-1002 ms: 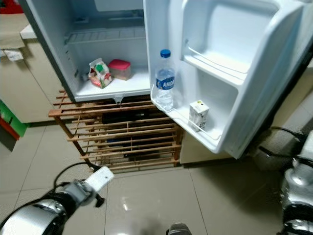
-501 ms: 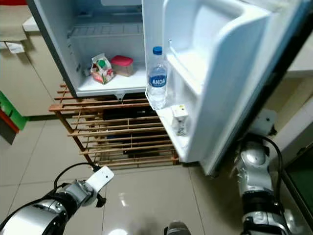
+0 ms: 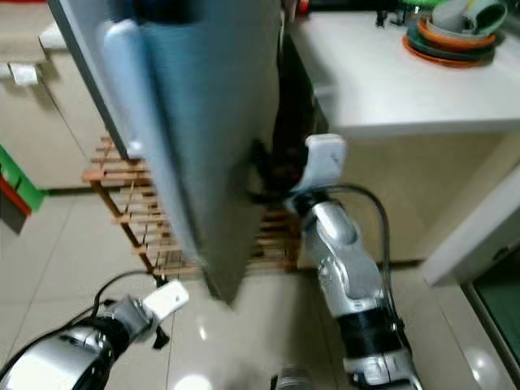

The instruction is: Restocking fridge

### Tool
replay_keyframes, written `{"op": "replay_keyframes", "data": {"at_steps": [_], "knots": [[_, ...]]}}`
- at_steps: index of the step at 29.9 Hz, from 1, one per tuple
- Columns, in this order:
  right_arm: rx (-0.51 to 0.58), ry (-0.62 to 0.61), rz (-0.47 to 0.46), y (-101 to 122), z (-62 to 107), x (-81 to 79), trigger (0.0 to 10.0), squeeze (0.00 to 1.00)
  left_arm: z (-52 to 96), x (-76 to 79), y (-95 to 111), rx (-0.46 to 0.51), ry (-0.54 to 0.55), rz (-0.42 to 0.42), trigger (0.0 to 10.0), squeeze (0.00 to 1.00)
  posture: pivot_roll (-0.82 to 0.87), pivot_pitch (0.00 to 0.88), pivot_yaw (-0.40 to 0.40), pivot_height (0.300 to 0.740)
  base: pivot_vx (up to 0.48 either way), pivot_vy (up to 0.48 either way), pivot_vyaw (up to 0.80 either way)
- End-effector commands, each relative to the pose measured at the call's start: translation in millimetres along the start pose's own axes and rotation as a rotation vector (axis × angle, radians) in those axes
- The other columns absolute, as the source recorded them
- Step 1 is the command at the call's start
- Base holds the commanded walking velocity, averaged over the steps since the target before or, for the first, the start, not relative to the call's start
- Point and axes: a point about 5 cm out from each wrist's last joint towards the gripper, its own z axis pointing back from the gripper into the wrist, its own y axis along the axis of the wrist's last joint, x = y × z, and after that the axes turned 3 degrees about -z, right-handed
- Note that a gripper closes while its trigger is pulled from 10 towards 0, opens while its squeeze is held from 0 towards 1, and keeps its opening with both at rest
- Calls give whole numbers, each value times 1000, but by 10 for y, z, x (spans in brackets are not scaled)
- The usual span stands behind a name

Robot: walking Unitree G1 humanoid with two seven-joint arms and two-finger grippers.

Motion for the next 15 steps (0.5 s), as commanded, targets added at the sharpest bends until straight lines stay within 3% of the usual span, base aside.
{"op": "replay_keyframes", "data": {"at_steps": [1, 3, 7, 11, 15], "knots": [[-67, -118, -18, -115, 141, 273, 10000, 0, 1, -24, -15, 1, 19, 22, 10000, 0, -226, 0, 29, 711, 0, 0, 0], [-119, -217, 32, -208, 215, 428, 10000, 0, -4, -24, -3, 28, 31, 59, 10000, 0, -226, 0, 29, 711, 0, 0, 0], [-265, -544, 165, -445, 497, 868, 10000, 0, -8, -25, 14, 64, 48, 123, 10000, 0, -220, 0, 29, 711, 0, 0, 0], [-324, -562, 225, -501, 595, 890, 10000, 0, -7, -41, 30, 87, 68, 124, 10000, 0, -224, 0, 34, 711, 0, 0, 0], [-368, -559, 224, -642, 662, 915, 10000, 0, -6, -45, 54, 124, 72, 129, 10000, 0, -227, 0, 37, 711, 0, 0, 0]]}}
